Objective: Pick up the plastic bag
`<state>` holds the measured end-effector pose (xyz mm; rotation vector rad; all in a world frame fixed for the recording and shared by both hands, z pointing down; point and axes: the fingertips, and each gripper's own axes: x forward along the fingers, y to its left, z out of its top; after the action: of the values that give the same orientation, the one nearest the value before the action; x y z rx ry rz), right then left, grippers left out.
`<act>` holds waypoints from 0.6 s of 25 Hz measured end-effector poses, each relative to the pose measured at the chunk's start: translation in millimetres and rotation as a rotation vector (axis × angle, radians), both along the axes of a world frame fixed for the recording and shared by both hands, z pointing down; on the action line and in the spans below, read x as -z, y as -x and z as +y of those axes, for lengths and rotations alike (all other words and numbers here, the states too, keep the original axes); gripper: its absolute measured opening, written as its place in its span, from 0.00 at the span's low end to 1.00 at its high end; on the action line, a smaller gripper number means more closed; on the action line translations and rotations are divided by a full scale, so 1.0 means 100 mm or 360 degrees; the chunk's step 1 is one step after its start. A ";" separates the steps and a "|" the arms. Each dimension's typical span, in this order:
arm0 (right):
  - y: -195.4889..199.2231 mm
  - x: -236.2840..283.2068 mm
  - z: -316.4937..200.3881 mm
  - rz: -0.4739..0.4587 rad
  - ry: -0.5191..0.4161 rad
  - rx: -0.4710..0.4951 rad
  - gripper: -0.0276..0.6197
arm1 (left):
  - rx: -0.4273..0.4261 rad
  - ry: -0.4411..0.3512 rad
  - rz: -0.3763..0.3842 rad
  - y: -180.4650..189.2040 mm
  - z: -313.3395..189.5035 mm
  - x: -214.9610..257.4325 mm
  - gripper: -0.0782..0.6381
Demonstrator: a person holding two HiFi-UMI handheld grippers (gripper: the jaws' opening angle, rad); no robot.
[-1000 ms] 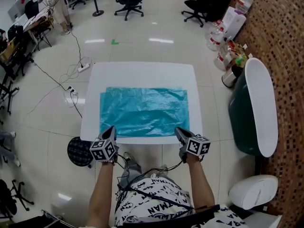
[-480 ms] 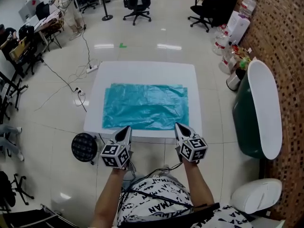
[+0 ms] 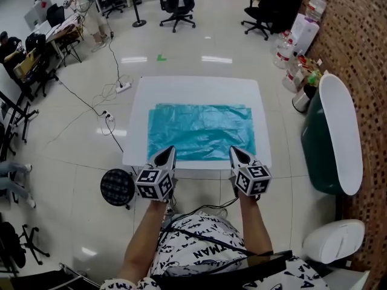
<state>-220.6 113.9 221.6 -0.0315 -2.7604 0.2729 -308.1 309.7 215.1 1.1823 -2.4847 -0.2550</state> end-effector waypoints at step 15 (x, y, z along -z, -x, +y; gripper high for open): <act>-0.04 0.13 0.07 0.0054 -0.0134 -0.0071 0.06 | -0.0117 -0.0008 0.0007 0.06 -0.05 0.00 0.11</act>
<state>-216.9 120.6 208.5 0.0563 -2.7384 0.1668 -313.7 304.8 214.6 1.2702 -2.4323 -0.2436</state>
